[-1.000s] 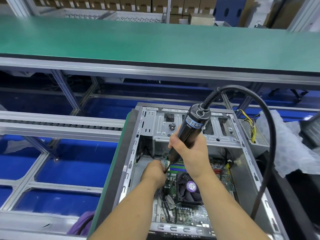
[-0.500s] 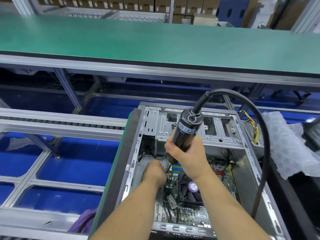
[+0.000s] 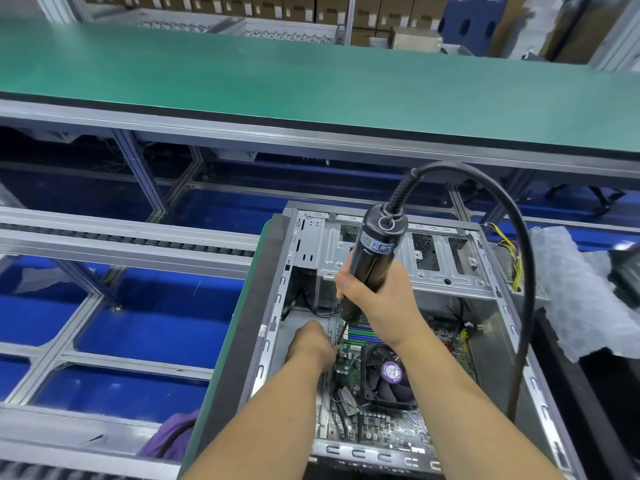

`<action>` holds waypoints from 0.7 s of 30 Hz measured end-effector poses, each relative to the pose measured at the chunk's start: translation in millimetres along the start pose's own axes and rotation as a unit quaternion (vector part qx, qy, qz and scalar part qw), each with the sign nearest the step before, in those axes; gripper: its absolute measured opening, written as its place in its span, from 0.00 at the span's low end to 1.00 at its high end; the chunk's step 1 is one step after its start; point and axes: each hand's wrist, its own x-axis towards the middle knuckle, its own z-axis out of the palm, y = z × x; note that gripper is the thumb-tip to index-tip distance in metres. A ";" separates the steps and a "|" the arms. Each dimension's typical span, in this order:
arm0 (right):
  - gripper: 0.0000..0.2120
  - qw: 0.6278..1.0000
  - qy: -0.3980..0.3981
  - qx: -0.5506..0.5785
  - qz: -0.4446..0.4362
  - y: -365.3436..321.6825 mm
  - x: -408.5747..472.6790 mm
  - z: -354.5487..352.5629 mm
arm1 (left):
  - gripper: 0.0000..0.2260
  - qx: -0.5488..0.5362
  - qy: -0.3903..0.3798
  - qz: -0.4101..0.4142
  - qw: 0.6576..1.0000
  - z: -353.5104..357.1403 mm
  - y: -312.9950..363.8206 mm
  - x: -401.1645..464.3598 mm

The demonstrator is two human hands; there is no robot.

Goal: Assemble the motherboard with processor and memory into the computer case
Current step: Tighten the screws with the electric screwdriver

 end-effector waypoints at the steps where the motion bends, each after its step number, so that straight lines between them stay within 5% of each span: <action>1: 0.27 1.000 0.002 -0.001 0.002 0.3 0.2 0.6 | 0.04 0.004 -0.002 -0.002 1.000 0.5 -0.1 0.6; 21: 0.30 1.000 -0.005 -0.005 0.008 -1.6 -0.7 5.7 | 0.06 0.048 -0.006 0.001 0.999 2.4 -0.1 2.3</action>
